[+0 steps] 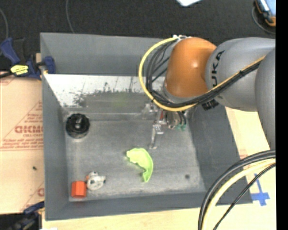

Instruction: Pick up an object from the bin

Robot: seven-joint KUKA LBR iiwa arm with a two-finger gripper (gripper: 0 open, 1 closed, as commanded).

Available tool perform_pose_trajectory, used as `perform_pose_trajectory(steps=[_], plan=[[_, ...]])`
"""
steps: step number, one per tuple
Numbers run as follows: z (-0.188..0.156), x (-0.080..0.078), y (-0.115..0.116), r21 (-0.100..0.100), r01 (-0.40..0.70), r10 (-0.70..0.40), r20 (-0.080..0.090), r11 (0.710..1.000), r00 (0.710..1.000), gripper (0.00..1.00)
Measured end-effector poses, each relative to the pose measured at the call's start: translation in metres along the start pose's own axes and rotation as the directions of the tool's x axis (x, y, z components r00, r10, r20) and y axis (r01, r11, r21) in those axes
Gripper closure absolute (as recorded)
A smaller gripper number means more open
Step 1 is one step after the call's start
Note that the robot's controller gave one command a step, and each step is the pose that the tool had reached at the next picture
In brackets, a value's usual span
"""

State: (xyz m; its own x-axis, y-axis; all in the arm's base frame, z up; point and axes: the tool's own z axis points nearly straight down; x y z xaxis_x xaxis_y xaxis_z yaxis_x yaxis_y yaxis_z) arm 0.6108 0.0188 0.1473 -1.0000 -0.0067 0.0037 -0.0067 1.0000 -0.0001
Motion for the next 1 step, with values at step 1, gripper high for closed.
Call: perform_pose_trajectory(steps=[1], plan=[[-0.005,-0.0016,0.0001,0.0,0.0,0.0,0.008,1.0,1.0,0.0]])
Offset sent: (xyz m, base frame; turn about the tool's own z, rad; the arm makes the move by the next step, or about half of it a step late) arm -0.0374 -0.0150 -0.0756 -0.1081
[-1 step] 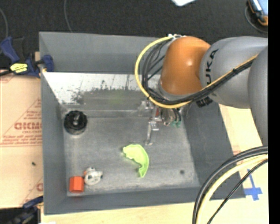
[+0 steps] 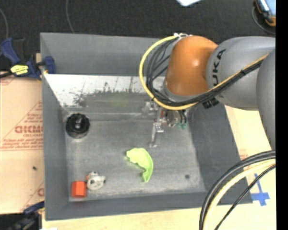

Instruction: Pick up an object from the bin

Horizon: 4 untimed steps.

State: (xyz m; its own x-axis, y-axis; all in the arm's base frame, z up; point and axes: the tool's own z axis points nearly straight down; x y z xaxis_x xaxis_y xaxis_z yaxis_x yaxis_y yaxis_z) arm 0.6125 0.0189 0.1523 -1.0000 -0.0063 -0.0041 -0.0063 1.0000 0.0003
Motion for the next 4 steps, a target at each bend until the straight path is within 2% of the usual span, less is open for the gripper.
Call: perform_pose_trajectory(steps=[1,2,3,4], plan=[[0.062,0.03,-0.012,0.001,0.084,-0.084,-0.001,0.996,0.996,0.0],[0.081,0.036,0.002,0.0,0.116,-0.116,0.003,0.993,0.993,0.0],[0.081,0.048,0.003,0.0,-0.079,0.079,0.002,0.997,0.997,1.0],[0.081,0.048,0.003,0.0,-0.079,0.079,0.002,0.997,0.997,1.0]])
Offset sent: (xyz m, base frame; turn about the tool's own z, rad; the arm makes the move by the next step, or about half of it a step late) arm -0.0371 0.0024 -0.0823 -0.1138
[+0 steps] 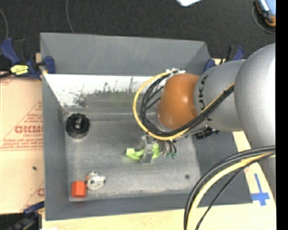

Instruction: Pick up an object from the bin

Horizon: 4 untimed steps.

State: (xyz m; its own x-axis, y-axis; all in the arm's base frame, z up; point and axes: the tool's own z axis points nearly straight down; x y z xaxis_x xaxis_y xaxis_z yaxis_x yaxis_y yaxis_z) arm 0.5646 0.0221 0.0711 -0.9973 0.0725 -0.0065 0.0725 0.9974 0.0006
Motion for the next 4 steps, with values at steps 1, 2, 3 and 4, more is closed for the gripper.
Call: perform_pose_trajectory(steps=[1,2,3,4], plan=[[0.0,0.003,-0.011,0.001,0.025,-0.025,0.0,1.0,1.0,1.0],[-0.002,0.012,-0.015,0.002,0.027,-0.027,-0.003,1.0,1.0,1.0],[0.0,-0.009,-0.02,0.002,0.071,-0.071,0.003,0.997,0.997,1.0],[0.0,0.019,-0.029,0.003,0.08,-0.08,0.003,0.997,0.997,1.0]])
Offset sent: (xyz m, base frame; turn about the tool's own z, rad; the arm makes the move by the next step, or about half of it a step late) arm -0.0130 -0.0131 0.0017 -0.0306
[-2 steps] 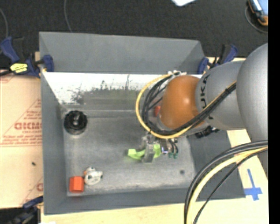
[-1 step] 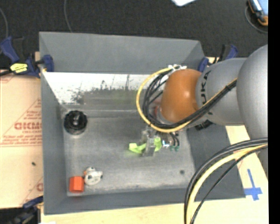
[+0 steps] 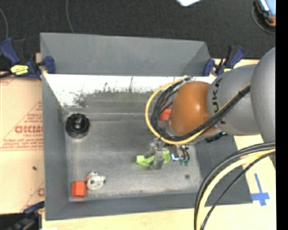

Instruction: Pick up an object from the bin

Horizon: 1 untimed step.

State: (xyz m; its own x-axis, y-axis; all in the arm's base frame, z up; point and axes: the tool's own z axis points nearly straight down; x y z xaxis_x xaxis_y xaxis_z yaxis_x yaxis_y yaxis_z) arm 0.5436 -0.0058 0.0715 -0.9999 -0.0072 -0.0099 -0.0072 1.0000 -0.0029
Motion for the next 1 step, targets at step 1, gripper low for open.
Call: perform_pose_trajectory(steps=[1], plan=[[-0.0046,-0.0287,-0.0136,0.0,0.017,-0.017,0.002,1.0,1.0,1.0]])
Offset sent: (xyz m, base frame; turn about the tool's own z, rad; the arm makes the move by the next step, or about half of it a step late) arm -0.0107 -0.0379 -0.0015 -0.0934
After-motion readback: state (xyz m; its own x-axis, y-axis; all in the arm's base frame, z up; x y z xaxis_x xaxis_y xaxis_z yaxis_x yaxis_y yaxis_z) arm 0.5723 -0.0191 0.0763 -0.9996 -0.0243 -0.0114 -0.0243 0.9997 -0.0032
